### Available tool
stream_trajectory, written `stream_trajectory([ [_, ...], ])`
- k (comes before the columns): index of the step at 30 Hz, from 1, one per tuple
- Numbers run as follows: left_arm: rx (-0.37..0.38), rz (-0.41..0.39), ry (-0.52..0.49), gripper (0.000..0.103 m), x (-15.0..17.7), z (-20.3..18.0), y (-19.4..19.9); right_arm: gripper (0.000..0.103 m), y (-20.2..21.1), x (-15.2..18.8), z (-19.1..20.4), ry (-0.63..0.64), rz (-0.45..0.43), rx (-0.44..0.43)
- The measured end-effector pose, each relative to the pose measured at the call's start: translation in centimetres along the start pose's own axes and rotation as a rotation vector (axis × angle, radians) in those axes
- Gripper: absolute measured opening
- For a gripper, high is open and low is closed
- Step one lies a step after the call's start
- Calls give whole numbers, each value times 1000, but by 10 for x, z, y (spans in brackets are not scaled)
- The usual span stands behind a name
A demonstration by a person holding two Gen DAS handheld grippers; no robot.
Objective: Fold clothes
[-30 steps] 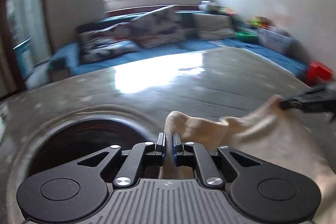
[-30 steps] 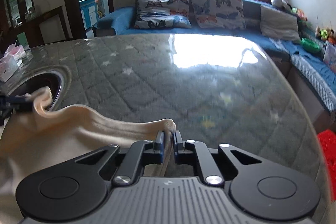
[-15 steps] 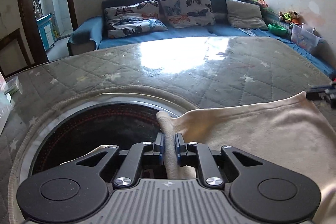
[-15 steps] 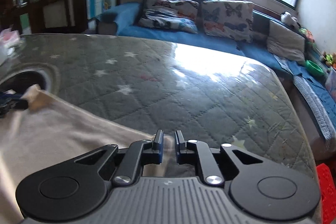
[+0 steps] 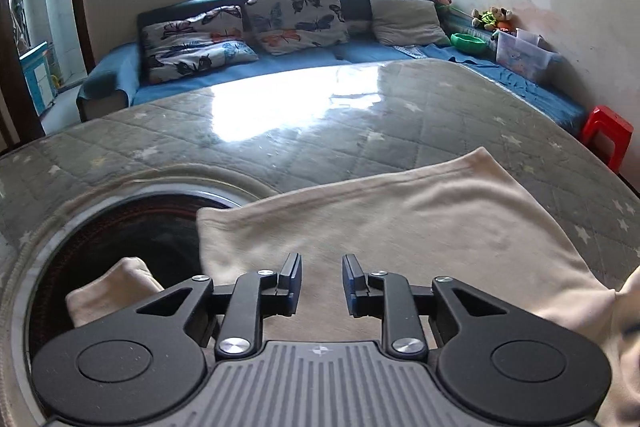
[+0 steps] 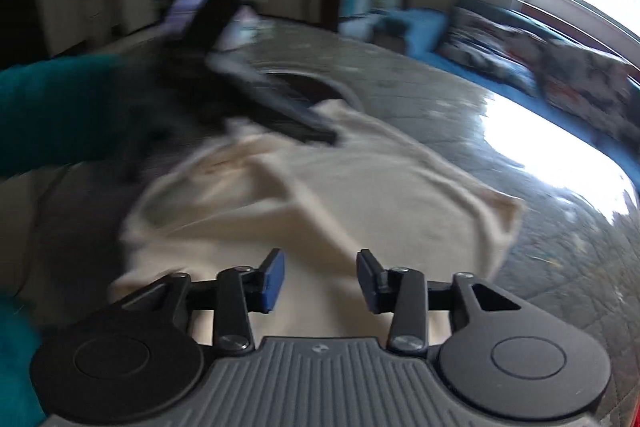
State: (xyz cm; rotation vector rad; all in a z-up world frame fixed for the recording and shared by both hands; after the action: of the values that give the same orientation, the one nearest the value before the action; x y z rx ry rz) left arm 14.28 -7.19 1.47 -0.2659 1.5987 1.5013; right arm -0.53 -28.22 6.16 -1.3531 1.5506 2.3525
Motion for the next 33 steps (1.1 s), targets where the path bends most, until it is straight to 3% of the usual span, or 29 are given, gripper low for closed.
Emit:
stream_trajectory([
  [4, 9, 14, 3, 28, 4, -6, -3, 44, 0, 13, 32, 75, 47, -61],
  [8, 11, 20, -9, 34, 5, -10, -2, 40, -25, 20, 49, 145, 30, -41],
  [10, 11, 24, -18, 34, 6, -12, -3, 35, -36, 20, 52, 153, 25, -34],
  [12, 11, 29, -22, 34, 7, -13, -4, 7, -44, 22, 53, 145, 37, -48],
  [15, 9, 31, -21, 34, 7, -13, -7, 2, -39, 26, 57, 155, 43, -74],
  [23, -4, 21, -7, 41, 8, -11, -9, 3, -32, 40, 65, 151, 92, -112],
  [29, 4, -34, -39, 41, 11, -21, 19, 17, -16, 40, 57, 40, 54, -139],
  [33, 72, -83, -59, 41, 18, -42, 45, 19, 6, 44, 30, -80, -5, -54],
])
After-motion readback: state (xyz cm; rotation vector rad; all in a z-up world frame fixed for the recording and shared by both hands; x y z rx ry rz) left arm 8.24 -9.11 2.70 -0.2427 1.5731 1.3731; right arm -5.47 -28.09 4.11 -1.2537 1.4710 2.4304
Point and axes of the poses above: each gripper's, at about its wrist camera, not at the fingertips, and y roughly against the way its jaws point, z to its left, x to its underside, the point moved 3 cm from there along -y, roughly the way its jaws point, and after that the axes turned 13 degrees about -y, right-handed, at the moved point
